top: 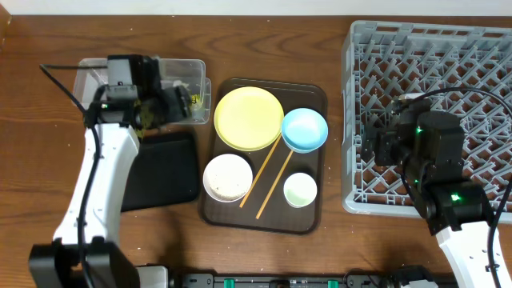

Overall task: Sort waste into correct bins and load items into the dishwasher rack
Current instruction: 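Grasp the white rice bowl with the left gripper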

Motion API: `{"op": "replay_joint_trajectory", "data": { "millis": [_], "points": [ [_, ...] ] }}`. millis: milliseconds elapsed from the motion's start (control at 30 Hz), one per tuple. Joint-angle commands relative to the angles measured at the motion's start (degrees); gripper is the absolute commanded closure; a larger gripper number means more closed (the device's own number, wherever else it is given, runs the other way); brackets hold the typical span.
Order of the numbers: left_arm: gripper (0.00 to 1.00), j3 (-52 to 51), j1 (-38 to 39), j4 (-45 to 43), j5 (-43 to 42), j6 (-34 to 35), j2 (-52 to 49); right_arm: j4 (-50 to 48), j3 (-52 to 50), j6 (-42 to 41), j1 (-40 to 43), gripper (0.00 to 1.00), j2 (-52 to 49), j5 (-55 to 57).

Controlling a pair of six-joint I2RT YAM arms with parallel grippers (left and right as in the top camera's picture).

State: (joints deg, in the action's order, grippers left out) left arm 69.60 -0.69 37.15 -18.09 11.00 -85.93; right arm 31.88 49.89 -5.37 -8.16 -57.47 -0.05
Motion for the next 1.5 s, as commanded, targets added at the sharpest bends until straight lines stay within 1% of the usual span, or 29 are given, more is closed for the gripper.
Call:
{"op": "replay_joint_trajectory", "data": {
  "millis": [0,100,267,333,467,567,600,700,800,900,967,1000,1033,1067,1100,1200,1367,1400,1467],
  "points": [
    [0.19,0.5,3.9,4.0,0.1,5.3,0.3,-0.2,1.4,0.7,-0.5,0.01,0.5,-0.2],
    [0.14,-0.3,8.7,7.3,5.3,5.5,0.3,-0.1,1.4,0.7,-0.5,0.01,0.5,-0.2],
    [0.12,-2.4,16.2,7.5,5.9,7.9,0.1,-0.1,1.4,0.7,-0.5,0.01,0.5,-0.2],
    [0.12,-3.3,18.9,7.4,7.4,10.3,-0.1,0.0,1.4,0.7,-0.5,0.01,0.5,-0.2],
    [0.18,-5.8,23.3,6.9,11.4,16.2,-1.1,0.1,1.4,0.7,-0.5,0.01,0.5,-0.2],
    [0.22,-8.1,25.9,5.7,11.7,19.5,-2.4,0.1,1.4,0.7,-0.5,0.01,0.5,-0.3],
    [0.25,-8.9,26.8,4.8,11.7,20.2,-2.9,0.1,1.4,0.7,-0.5,0.01,0.5,-0.3],
    [0.31,-10.2,28.8,2.0,11.7,20.4,-4.9,0.1,1.4,0.7,-0.5,0.01,0.5,-0.3],
    [0.35,-10.3,30.7,-0.2,11.7,20.4,-7.4,0.1,1.4,0.7,-0.5,0.01,0.5,-0.3],
    [0.37,-10.3,32.3,-1.7,11.7,20.4,-10.1,0.1,1.4,0.7,-0.5,0.01,0.5,-0.3],
    [0.42,-10.3,33.0,-2.3,11.7,20.4,-11.9,0.3,1.4,0.7,-0.5,0.01,0.5,-0.3],
    [0.49,-10.3,33.2,-2.6,11.7,20.4,-12.7,0.4,1.4,0.7,-0.5,0.01,0.5,-0.3],
    [0.52,-10.3,33.4,-2.8,11.7,20.4,-13.4,0.5,1.4,0.7,-0.5,0.01,0.5,-0.3],
    [0.59,-10.3,33.4,-2.9,11.7,20.4,-13.8,0.5,1.4,0.7,-0.5,0.01,0.5,-0.3],
    [0.62,-10.3,33.4,-3.0,11.7,20.4,-14.1,0.6,1.4,0.7,-0.5,0.01,0.5,-0.3],
    [0.66,-10.3,33.4,-3.0,11.7,20.4,-14.2,0.6,1.4,0.7,-0.5,0.01,0.5,-0.3],
    [0.89,-10.3,33.6,-2.8,11.5,20.4,-14.2,0.7,1.4,0.7,-0.5,0.01,0.5,-0.3],
    [0.92,-10.3,33.6,-2.7,11.5,20.4,-14.2,0.7,1.4,0.7,-0.5,0.01,0.5,-0.3],
    [0.94,-10.2,33.6,-2.5,11.2,20.4,-14.1,0.7,1.4,0.7,-0.5,0.01,0.5,-0.3]
  ]
}}
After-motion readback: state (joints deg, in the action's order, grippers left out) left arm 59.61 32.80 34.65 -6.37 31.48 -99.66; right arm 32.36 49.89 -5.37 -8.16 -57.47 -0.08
